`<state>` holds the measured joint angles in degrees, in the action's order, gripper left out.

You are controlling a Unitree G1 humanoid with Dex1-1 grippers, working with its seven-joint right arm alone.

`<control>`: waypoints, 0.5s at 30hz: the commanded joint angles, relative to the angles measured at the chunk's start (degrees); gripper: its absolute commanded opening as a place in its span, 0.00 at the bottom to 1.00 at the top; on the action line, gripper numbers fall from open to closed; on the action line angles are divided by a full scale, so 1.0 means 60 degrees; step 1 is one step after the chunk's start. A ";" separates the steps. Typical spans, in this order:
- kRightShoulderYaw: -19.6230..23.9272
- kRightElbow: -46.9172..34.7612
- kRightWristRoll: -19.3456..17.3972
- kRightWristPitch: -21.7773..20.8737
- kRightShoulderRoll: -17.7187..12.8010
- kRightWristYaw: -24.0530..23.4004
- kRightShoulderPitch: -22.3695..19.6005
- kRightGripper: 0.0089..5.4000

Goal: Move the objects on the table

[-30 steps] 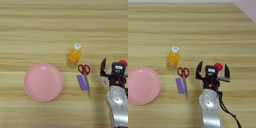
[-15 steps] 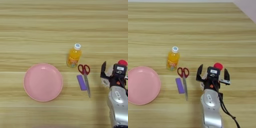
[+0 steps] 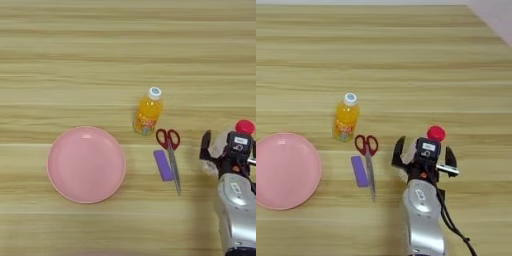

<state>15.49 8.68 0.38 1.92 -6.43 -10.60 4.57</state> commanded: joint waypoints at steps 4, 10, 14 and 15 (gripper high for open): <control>0.0089 -0.0341 -0.0180 -0.0051 -0.0149 0.0079 -0.0528 1.00; 0.0086 -0.0367 -0.0230 -0.0064 -0.0160 0.0090 -0.0522 1.00; 0.0069 -0.0368 -0.0248 -0.0085 -0.0184 0.0111 -0.0518 0.97; 0.0064 -0.0369 -0.0253 -0.0091 -0.0187 0.0119 -0.0515 0.95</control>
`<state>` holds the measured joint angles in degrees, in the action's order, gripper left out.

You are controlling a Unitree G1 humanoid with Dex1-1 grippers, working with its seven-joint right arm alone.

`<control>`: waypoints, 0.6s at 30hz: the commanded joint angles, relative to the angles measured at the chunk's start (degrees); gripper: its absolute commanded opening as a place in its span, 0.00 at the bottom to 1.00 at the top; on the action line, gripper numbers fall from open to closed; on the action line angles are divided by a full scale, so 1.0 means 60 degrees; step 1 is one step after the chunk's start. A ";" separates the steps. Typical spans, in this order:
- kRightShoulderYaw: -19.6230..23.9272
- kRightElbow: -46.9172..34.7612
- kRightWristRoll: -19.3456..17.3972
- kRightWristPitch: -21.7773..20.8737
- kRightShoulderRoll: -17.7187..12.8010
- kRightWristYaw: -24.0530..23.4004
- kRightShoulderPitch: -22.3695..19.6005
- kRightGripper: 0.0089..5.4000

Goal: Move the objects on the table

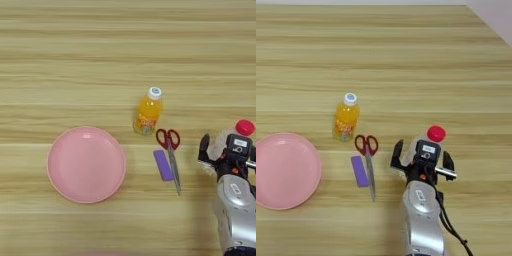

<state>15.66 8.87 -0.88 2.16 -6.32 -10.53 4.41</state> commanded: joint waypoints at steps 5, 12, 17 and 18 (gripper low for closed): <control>0.0021 -0.0409 -0.0078 -0.0146 -0.0194 0.0166 -0.0481 0.86; 0.0021 -0.0440 -0.0190 -0.0213 -0.0151 0.0318 -0.0498 0.70; 0.0002 -0.0437 -0.0196 -0.0214 -0.0163 0.0346 -0.0506 0.63; 0.0000 -0.0441 -0.0191 -0.0214 -0.0164 0.0344 -0.0500 0.62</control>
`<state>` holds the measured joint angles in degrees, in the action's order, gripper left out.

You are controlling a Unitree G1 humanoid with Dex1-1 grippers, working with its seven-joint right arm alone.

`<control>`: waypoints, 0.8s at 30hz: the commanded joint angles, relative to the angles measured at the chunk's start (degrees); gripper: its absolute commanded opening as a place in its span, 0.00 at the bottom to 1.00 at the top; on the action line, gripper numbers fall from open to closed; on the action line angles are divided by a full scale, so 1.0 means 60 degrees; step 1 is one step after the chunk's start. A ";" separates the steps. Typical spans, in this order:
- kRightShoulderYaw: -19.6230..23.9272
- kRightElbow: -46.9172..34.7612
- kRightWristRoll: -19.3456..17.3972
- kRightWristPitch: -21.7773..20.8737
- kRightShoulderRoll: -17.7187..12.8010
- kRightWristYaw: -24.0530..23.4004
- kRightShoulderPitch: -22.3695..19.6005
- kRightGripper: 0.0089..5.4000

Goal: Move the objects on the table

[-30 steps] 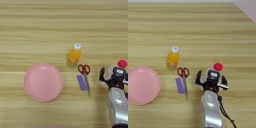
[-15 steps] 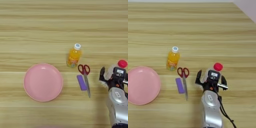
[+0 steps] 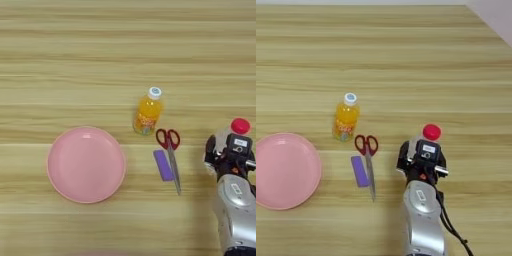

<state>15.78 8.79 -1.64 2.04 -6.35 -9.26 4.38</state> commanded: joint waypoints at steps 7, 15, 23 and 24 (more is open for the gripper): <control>-0.0058 -0.0475 -0.0111 -0.0320 -0.0130 0.0210 -0.0481 0.60; -0.0267 -0.0668 -0.0027 -0.0599 -0.0090 0.0421 -0.0414 0.60; -0.0595 -0.1007 0.0225 -0.1095 -0.0054 0.0600 -0.0261 0.60; -0.0637 -0.1053 0.0275 -0.1166 -0.0050 0.0612 -0.0236 0.60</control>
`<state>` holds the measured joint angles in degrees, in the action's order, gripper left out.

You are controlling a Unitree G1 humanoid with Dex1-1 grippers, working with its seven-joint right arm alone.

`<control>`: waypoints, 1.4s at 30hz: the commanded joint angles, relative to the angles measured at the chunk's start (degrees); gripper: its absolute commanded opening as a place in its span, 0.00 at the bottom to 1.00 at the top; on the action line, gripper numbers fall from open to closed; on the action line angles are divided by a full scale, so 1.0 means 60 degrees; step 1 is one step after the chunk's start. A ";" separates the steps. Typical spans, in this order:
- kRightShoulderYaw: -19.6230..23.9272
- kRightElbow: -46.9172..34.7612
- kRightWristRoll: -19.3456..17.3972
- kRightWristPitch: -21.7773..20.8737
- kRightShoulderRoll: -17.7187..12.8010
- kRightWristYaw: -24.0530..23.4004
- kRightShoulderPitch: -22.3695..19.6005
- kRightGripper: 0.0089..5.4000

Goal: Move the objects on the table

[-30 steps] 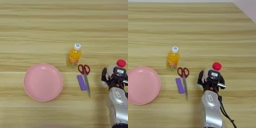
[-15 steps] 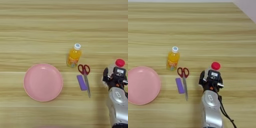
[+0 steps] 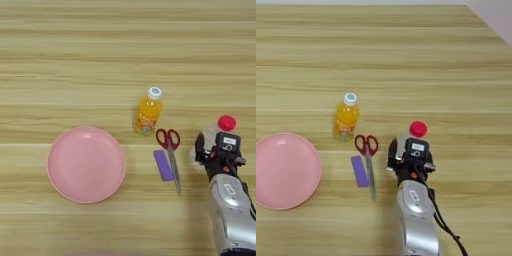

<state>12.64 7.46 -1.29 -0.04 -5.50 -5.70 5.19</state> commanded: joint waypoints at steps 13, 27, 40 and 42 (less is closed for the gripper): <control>-0.0880 -0.1332 0.0664 -0.1822 -0.0099 0.0368 -0.0018 0.60; -0.1622 -0.2372 0.0376 -0.2115 0.0143 0.1209 0.0422 0.60; -0.2420 -0.3384 0.0050 -0.1648 0.0276 0.2059 0.0786 0.60; -0.2603 -0.3524 -0.0015 -0.1557 0.0317 0.2196 0.0889 0.60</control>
<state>-1.87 -8.72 -0.16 -8.57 -3.93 6.64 12.24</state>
